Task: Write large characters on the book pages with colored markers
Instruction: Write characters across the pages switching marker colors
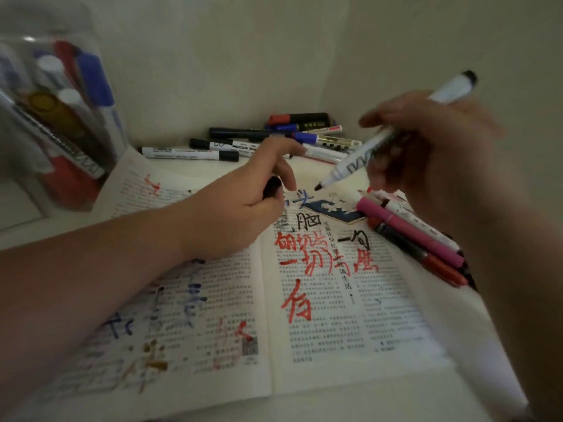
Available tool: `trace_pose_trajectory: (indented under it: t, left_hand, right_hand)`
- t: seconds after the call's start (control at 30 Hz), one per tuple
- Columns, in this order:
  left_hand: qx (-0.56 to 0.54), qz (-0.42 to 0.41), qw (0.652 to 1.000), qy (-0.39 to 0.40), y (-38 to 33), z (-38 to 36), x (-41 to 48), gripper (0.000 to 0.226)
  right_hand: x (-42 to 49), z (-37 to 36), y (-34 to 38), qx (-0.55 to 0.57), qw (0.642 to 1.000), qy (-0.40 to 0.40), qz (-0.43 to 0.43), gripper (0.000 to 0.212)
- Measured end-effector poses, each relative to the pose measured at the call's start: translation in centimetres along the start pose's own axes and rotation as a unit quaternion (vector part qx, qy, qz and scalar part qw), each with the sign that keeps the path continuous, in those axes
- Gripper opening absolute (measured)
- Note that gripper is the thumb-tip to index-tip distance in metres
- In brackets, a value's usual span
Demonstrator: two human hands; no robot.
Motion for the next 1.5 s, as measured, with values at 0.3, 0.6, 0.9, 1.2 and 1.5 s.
trace_pose_trajectory:
  t: [0.3, 0.6, 0.9, 1.2, 1.5]
  left_hand:
    - [0.05, -0.026, 0.996, 0.063, -0.8, -0.4, -0.6, 0.046]
    - [0.057, -0.03, 0.997, 0.041, -0.7, -0.4, -0.4, 0.046]
    - [0.09, -0.03, 0.994, 0.052, -0.6, -0.4, -0.2, 0.052]
    - [0.095, -0.032, 0.993, 0.06, -0.5, -0.5, -0.2, 0.051]
    - [0.085, -0.031, 0.994, 0.067, -0.4, -0.5, -0.3, 0.051]
  right_hand:
    - [-7.2, 1.5, -4.8, -0.002, 0.978, 0.101, -0.182, 0.025]
    - [-8.0, 0.3, -4.9, -0.104, 0.987, 0.044, -0.117, 0.006]
    - [-8.4, 0.5, -4.4, -0.102, 0.986, 0.072, -0.109, 0.002]
    - [-8.4, -0.1, -4.4, -0.193, 0.971, 0.121, -0.072, 0.015]
    - [-8.3, 0.0, -4.5, -0.202, 0.974, 0.077, -0.065, 0.015]
Point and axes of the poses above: each hand's wrist, its own x-axis towards the middle knuckle, its own z-axis out of the back of the hand, y = z × x, the point moved 2 cm from there along x, towards the middle knuckle, and after that the axes turned 8 degrees about x, right-handed, at the moved point
